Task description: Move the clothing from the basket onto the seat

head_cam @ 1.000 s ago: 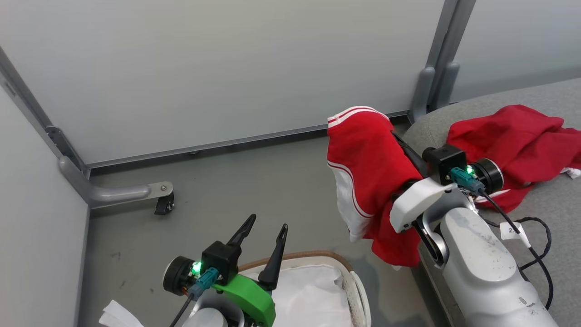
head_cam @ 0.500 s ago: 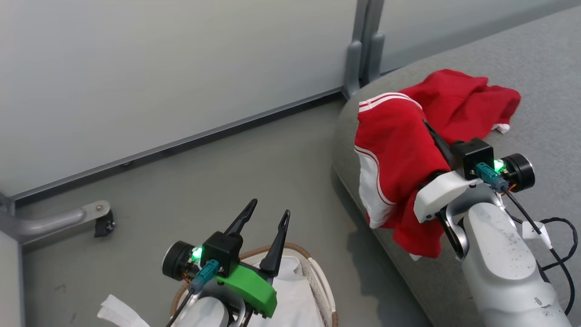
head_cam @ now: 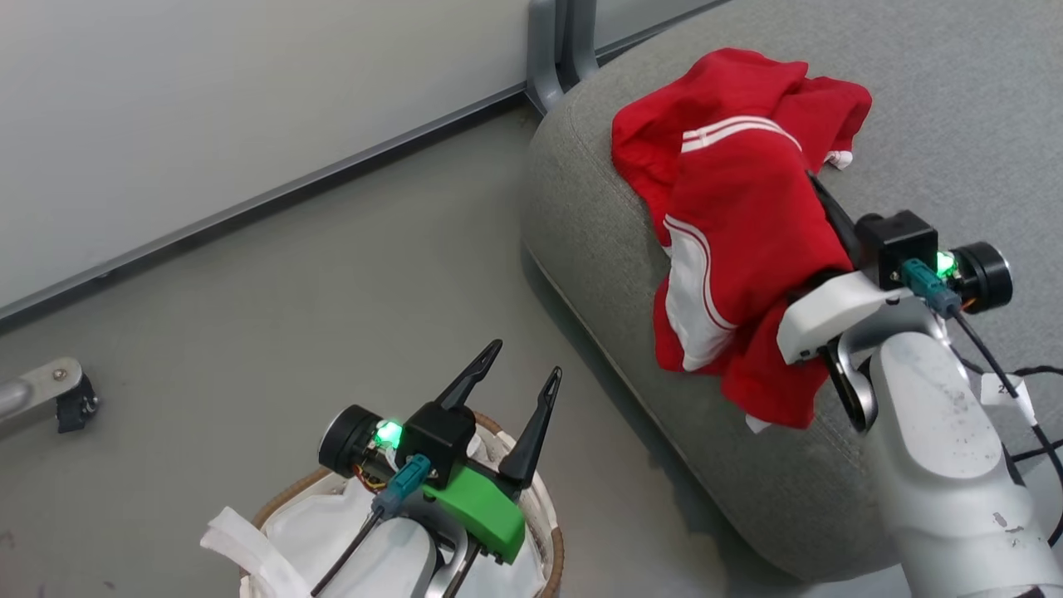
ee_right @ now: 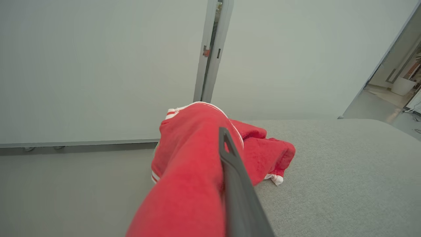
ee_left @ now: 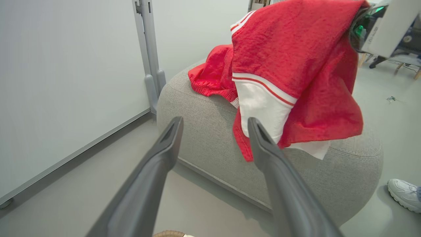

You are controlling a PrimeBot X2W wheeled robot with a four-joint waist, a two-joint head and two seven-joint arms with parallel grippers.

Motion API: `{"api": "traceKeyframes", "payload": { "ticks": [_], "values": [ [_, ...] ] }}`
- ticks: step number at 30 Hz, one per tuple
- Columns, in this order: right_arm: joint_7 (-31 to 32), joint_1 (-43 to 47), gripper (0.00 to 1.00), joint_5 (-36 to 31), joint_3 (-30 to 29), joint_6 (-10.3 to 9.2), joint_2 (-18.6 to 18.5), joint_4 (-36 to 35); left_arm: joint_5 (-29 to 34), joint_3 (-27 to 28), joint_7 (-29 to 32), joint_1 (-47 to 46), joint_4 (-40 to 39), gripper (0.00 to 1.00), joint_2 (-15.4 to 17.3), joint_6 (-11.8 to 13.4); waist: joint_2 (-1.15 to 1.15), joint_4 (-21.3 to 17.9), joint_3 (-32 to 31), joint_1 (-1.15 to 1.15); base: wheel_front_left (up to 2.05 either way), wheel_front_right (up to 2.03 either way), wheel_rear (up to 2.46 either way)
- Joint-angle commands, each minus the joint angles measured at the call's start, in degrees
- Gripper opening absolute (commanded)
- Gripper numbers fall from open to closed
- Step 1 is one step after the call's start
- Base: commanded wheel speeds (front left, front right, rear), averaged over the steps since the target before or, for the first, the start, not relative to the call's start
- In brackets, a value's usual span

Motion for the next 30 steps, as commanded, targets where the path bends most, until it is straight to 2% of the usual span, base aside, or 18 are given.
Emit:
{"api": "traceKeyframes", "payload": {
  "ticks": [1, 6, 13, 19, 26, 30],
  "values": [
    [-0.13, -1.97, 0.00, -0.86, -1.00, -0.07, -0.49, -0.28, 0.47, -0.09, -0.02, -1.21, -0.04, 1.00, 0.48, -0.18, 0.00, -0.53, 2.32, 0.00, 0.00, 0.00, 0.00],
    [-0.13, -9.73, 0.00, -2.52, -3.51, -0.06, -2.36, 1.17, 1.07, -0.59, -0.02, -2.62, -0.85, 1.00, 1.58, -0.36, 0.00, 0.86, 5.80, 0.00, 0.00, 0.00, 0.00],
    [2.55, -25.73, 0.00, -4.01, -4.02, -0.06, -10.71, 4.54, 1.98, -1.67, -0.02, -6.16, -1.07, 1.00, 3.12, -0.40, 0.00, 4.18, 12.55, 0.00, 0.00, 0.00, 0.00],
    [6.48, -37.85, 0.00, -4.60, -4.77, -0.06, -19.56, 7.20, 2.64, -2.84, -0.02, -10.28, -1.73, 1.00, 4.01, -0.45, 0.00, 7.86, 19.43, 0.00, 0.00, 0.00, 0.00],
    [8.29, -45.09, 0.00, -6.09, -4.66, -0.07, -26.03, 12.57, 3.38, -4.48, -0.02, -14.52, -2.04, 1.00, 4.91, -0.48, 0.00, 11.80, 25.57, 0.00, 0.00, 0.00, 0.00],
    [8.33, -45.37, 0.00, -7.31, -6.67, -0.07, -27.24, 16.38, 3.31, -4.58, -0.02, -15.76, -2.38, 1.00, 5.00, -0.49, 0.00, 13.21, 28.27, 0.00, 0.00, 0.00, 0.00]
  ]
}}
